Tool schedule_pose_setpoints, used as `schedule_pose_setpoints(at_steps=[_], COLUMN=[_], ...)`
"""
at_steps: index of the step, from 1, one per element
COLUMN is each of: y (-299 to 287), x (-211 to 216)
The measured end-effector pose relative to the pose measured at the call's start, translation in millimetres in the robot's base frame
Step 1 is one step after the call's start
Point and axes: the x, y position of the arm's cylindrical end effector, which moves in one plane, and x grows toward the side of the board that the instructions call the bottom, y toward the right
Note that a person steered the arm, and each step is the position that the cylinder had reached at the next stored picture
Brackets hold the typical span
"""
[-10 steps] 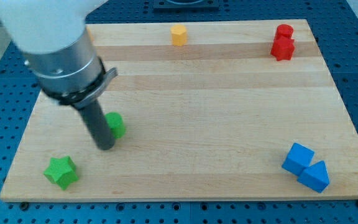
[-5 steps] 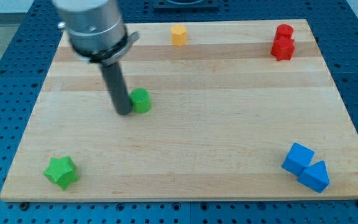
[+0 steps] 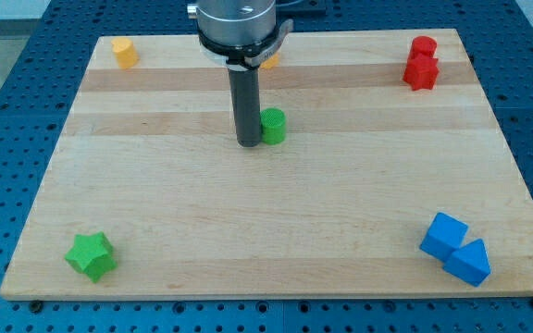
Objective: Push the green circle diagonal to the bottom right side of the yellow hexagon
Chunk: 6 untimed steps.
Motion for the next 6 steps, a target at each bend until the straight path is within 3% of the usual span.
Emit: schedule_pose_setpoints(at_steps=[1,2,4,6], y=[8.8,64.0,54.1,28.0], x=[-1.7,-30.6,-28.8,38.9])
